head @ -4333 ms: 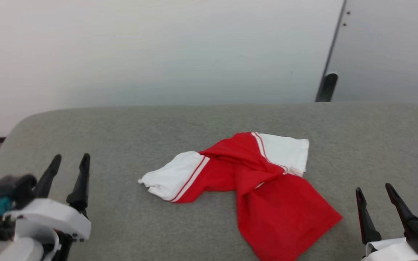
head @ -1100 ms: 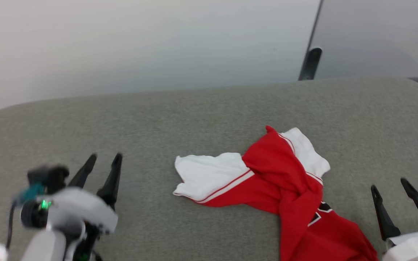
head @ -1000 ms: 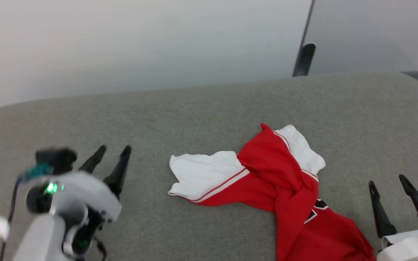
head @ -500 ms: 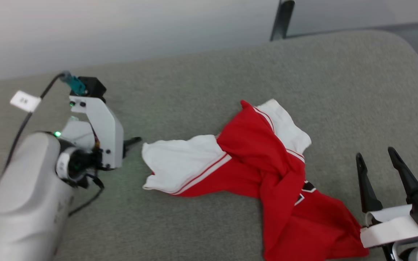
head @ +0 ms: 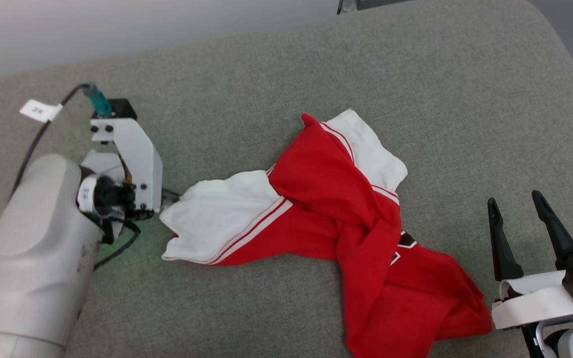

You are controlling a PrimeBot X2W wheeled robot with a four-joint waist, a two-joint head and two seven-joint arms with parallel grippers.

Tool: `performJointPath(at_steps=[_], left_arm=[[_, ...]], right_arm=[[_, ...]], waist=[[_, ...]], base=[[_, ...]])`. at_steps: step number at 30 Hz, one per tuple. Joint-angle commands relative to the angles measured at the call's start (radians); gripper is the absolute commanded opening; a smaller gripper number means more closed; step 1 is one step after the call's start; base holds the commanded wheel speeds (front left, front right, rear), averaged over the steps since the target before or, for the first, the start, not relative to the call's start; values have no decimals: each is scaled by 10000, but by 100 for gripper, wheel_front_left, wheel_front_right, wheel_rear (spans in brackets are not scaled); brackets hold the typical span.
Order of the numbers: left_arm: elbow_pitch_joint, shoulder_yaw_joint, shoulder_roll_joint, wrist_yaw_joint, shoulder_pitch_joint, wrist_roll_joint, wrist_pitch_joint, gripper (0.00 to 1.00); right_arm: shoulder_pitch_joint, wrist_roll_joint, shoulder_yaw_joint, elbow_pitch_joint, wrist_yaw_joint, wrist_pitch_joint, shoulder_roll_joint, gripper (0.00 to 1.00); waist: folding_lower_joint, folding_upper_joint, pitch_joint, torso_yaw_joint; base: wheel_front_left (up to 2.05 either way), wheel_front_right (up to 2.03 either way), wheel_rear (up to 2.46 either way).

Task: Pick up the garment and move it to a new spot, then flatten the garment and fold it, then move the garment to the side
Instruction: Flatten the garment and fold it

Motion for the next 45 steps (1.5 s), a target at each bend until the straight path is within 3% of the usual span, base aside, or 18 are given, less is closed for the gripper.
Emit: performJointPath(at_steps=[1, 5, 10, 21, 30, 33, 34, 37, 38, 45], left_arm=[[225, -83, -96, 90, 198, 3, 60, 100], [545, -89, -302, 292, 55, -120, 362, 100], [586, -57, -413, 911, -47, -338, 1365, 100], [-1200, 194, -486, 1786, -50, -752, 2467, 100], [-2438, -119, -397, 2137, 722, -753, 3132, 100], [-2656, -284, -425, 2007, 973, -732, 3117, 93], [-2708, -311, -439, 1986, 1044, -741, 3078, 87], [-2789, -378, -491, 1775, 1216, -796, 2874, 32], [-2812, -361, -505, 1699, 1232, -823, 2764, 0], [-3006, -279, -573, 1275, 986, -963, 2224, 0]], right_arm=[[-153, 39, -17, 17, -10, -53, 36, 100], [-190, -8, -28, 31, -10, -53, 56, 100], [-141, -31, -77, 102, -10, -54, 26, 100], [-93, -102, -49, 214, -10, -54, 31, 100], [-81, -94, -20, 284, -10, -54, 64, 100], [-118, -83, 1, 312, -10, -54, 63, 100], [-142, -76, 12, 314, -10, -54, 65, 100], [-192, -86, 18, 332, -10, -54, 59, 100], [-196, -84, 20, 336, -10, -54, 58, 100], [-50, -126, -4, 389, -10, -55, 28, 100]], waist=[[0, 0, 74, -23], [0, 0, 109, 36], [0, 0, 26, 157], [0, 0, -106, 363], [0, 0, -183, 428], [0, 0, -174, 448], [0, 0, -173, 452], [0, 0, -187, 465], [0, 0, -199, 468], [0, 0, -441, 543]], base=[[0, 0, 0], [0, 0, 0], [0, 0, 0], [0, 0, 0], [0, 0, 0], [0, 0, 0], [0, 0, 0], [0, 0, 0], [0, 0, 0], [0, 0, 0]])
